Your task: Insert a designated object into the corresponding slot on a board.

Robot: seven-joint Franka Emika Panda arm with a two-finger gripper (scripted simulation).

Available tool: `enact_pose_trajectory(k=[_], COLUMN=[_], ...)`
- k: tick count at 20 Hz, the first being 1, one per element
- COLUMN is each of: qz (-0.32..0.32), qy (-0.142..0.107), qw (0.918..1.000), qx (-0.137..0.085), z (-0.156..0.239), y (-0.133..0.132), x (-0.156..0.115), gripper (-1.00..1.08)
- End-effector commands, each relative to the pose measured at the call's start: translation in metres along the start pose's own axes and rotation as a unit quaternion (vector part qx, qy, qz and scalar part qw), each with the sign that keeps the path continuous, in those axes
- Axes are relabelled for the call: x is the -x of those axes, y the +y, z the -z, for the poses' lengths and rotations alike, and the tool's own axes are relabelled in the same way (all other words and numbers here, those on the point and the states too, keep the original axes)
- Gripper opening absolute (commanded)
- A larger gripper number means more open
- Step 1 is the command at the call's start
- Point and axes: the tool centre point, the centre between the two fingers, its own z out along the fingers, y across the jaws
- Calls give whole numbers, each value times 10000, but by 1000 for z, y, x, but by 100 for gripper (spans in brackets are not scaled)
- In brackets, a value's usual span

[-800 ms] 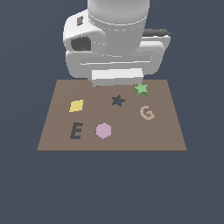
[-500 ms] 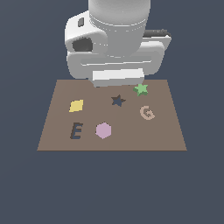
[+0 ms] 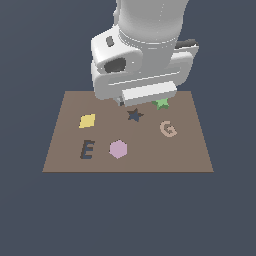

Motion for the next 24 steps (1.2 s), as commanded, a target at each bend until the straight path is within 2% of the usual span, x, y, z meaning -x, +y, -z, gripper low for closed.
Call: enact_pose_trajectory(k=[1,5,8,16,20,24], qz=[338,1022,1637,3130,3647,4013], qy=[8,27,43,83,96,104], qw=[9994,9948,9865,9497,9311,9158], qx=[-8,-21,-33,-60,-69,-73], z=[-7,-21,-34,-66,-78,-86], y=[-9,-28,-45,-83,-95,-103], x=[0,1,4,22,31,39], gripper=[100,100,100,100,100,100])
